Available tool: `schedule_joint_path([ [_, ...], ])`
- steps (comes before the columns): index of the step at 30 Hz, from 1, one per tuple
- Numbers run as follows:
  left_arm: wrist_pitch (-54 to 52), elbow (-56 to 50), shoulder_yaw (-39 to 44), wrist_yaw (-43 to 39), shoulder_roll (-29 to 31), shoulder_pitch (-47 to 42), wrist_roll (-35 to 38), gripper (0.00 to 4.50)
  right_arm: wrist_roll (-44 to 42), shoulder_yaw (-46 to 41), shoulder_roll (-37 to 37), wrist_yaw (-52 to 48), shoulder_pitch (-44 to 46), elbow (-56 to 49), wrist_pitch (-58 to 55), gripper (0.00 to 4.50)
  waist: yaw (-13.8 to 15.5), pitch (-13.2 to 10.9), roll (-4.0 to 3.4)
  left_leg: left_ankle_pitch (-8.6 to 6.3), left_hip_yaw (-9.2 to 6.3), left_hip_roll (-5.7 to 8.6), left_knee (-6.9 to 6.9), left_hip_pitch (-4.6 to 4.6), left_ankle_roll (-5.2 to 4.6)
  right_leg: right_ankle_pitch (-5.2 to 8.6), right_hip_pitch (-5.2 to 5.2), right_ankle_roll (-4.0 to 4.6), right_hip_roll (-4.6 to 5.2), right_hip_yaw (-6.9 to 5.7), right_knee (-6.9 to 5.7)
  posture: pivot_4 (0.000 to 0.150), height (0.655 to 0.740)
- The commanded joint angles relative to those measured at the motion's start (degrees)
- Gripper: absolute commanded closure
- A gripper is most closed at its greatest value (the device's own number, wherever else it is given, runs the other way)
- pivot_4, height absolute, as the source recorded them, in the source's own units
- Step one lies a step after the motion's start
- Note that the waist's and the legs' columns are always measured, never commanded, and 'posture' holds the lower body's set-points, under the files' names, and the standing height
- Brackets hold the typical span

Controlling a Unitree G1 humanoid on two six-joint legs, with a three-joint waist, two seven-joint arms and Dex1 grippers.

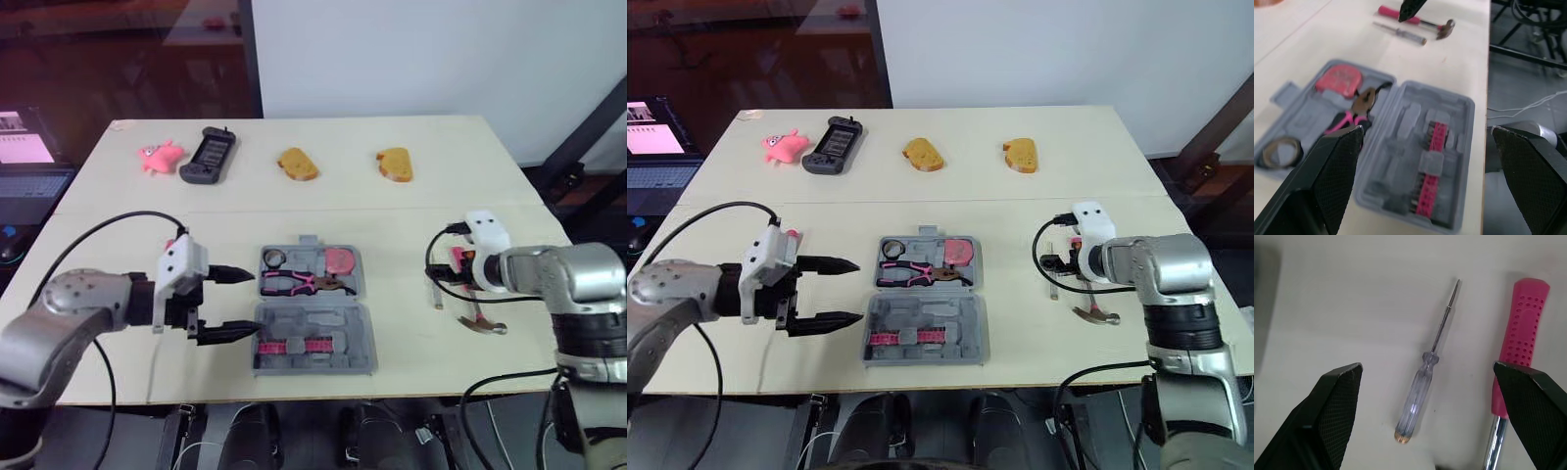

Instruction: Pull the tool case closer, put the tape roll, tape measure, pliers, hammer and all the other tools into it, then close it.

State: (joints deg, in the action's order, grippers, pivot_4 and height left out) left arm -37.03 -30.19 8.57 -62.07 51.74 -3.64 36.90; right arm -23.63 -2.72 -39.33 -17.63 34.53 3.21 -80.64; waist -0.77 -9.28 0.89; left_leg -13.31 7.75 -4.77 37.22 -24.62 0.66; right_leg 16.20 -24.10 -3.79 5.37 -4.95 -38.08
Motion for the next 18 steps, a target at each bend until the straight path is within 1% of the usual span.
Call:
schedule_joint_path([
  [1, -0.5, -4.4, 4.0, 2.8, -0.1, 2.7, 1.7, 0.07, 1.7, 1.1, 1.3, -0.9, 2.0, 4.3, 2.1, 0.0, 0.1, 0.0, 0.0, 0.0, -0.01, 0.0, 0.0, 0.0, 0.0, 0.0, 0.0, 0.0, 0.0, 0.0, 0.0, 0.15, 0.7188],
  [5, -0.7, -6.3, 5.4, 4.6, -0.1, 5.6, 2.2, 0.07, 2.6, 1.5, 3.3, -1.5, 2.9, 8.6, 3.6, 0.0, -0.1, 0.0, -0.02, 0.01, 0.0, -0.02, 0.0, 0.0, 0.02, -0.01, -0.01, 0.0, -0.01, -0.01, -0.01, 0.15, 0.7188],
  [8, -0.6, -7.0, 6.0, 5.2, 0.1, 6.8, 2.7, 0.07, 3.2, 1.5, 4.1, -2.0, 3.1, 9.6, 4.5, 0.0, 0.0, 0.0, -0.02, 0.01, 0.0, -0.02, -0.01, -0.01, 0.02, -0.01, -0.02, 0.0, -0.01, -0.01, -0.02, 0.15, 0.7188],
  [9, -0.4, -7.2, 5.9, 5.6, 0.0, 7.0, 2.6, 0.03, 3.4, 1.3, 4.6, -2.0, 3.1, 10.1, 4.9, 0.25, -0.1, 0.0, -0.02, 0.01, 0.0, -0.02, -0.01, 0.0, 0.02, -0.01, -0.02, 0.0, -0.01, -0.01, -0.02, 0.15, 0.7188],
  [11, 0.4, -7.1, 5.0, 6.0, -0.5, 8.3, 1.7, 0.0, 4.0, 1.7, 5.1, -2.2, 2.8, 11.4, 5.8, 0.84, -0.1, 0.0, -0.02, 0.01, 0.01, -0.02, -0.01, 0.0, 0.03, -0.01, -0.02, 0.0, -0.01, -0.01, -0.01, 0.15, 0.7188],
  [12, 1.0, -7.0, 4.5, 5.8, -0.4, 9.2, 0.8, 0.0, 4.4, 2.1, 5.3, -2.3, 2.6, 12.0, 6.4, 1.45, -0.1, 0.0, -0.02, 0.01, 0.01, -0.02, -0.01, 0.0, 0.03, -0.01, -0.02, 0.0, -0.01, -0.01, -0.01, 0.15, 0.7188],
  [13, 1.5, -6.8, 4.4, 5.8, -0.2, 9.9, 0.2, 0.0, 4.8, 2.6, 5.2, -2.6, 2.4, 12.3, 7.3, 1.9, -0.1, 0.0, -0.02, 0.01, 0.01, -0.02, -0.01, 0.0, 0.03, -0.01, -0.02, 0.0, -0.01, -0.01, -0.01, 0.15, 0.7188],
  [17, 1.8, -6.7, 4.4, 6.3, -0.8, 10.4, 0.3, 0.0, 6.3, 3.1, 5.6, -3.2, 2.4, 14.5, 9.6, 4.08, -0.2, 0.0, -0.02, 0.01, 0.0, -0.04, -0.01, 0.0, 0.04, -0.01, -0.03, 0.01, -0.04, -0.01, -0.01, 0.15, 0.7188],
  [18, 2.0, -6.7, 4.2, 6.3, -1.0, 10.5, 0.1, 0.0, 6.5, 2.9, 5.7, -3.2, 2.5, 14.9, 9.4, 4.45, -0.3, 0.0, -0.02, 0.01, 0.01, -0.04, -0.01, 0.01, 0.04, -0.01, -0.02, 0.01, -0.03, -0.01, -0.01, 0.15, 0.7188],
])
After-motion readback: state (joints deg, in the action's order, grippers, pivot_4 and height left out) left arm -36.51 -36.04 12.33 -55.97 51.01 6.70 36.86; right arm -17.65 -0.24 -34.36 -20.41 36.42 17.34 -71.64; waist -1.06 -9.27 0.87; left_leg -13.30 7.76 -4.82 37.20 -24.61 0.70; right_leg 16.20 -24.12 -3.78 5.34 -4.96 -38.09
